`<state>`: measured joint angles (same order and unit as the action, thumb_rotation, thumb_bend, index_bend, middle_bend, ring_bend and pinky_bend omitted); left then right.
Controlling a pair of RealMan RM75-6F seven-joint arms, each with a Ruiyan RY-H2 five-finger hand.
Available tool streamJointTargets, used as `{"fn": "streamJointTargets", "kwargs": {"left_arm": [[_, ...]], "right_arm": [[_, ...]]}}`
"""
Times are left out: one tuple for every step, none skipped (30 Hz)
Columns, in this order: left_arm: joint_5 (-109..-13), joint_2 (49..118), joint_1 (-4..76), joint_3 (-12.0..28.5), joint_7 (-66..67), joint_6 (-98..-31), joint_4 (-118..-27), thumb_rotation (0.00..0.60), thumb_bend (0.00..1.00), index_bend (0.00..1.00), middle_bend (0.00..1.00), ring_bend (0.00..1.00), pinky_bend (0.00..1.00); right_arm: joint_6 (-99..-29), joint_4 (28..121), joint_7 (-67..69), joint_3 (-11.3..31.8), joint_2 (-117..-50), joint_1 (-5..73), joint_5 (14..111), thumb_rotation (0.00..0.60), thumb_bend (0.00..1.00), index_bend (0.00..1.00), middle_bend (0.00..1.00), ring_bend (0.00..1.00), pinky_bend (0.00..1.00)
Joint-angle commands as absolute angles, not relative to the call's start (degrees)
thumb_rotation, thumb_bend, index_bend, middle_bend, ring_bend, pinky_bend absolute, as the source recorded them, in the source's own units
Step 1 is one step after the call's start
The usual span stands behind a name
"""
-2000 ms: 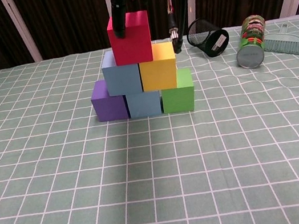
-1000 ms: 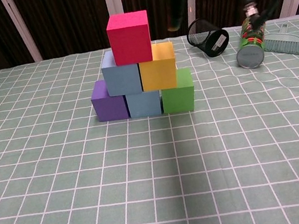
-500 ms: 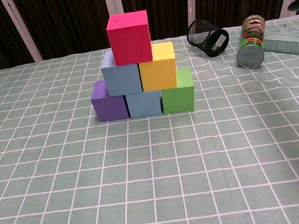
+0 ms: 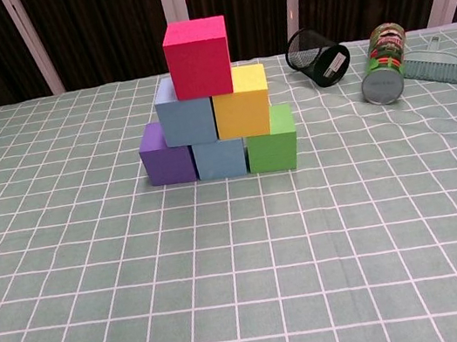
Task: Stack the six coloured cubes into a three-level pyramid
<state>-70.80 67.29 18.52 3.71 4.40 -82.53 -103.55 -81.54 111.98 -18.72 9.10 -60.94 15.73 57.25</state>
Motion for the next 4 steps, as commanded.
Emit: {"fn": "streamJointTargets", "kwargs": {"left_arm": [[-74.43, 68.30, 16.02, 1.77, 1.55, -85.10, -100.17, 0.600, 0.10, 0.00, 0.00, 0.00, 0.00], [-75.18, 68.41, 15.59, 1.46, 1.05, -85.35, -99.42, 0.600, 0.10, 0.00, 0.00, 0.00, 0.00], [-75.64, 68.44, 15.30, 1.27, 0.79, -85.54, -98.95, 0.600, 0.10, 0.00, 0.00, 0.00, 0.00], [-76.30, 68.53, 14.97, 1.14, 0.41, -85.81, -98.36, 0.600, 0.10, 0.00, 0.00, 0.00, 0.00]], "right_arm": [[-85.19, 104.62, -10.26, 2.18, -61.90, 8.69, 68.51, 0.600, 0.32, 0.00, 0.00, 0.00, 0.00], [-85.75, 103.63, -9.86, 1.74, -62.05, 8.23, 69.98, 0.600, 0.32, 0.00, 0.00, 0.00, 0.00], [-86.02, 102.97, -9.68, 1.49, -62.20, 7.99, 70.77, 0.600, 0.32, 0.00, 0.00, 0.00, 0.00], [-86.26, 102.07, -9.55, 1.13, -62.38, 7.66, 71.74, 0.600, 0.32, 0.00, 0.00, 0.00, 0.00]]}}
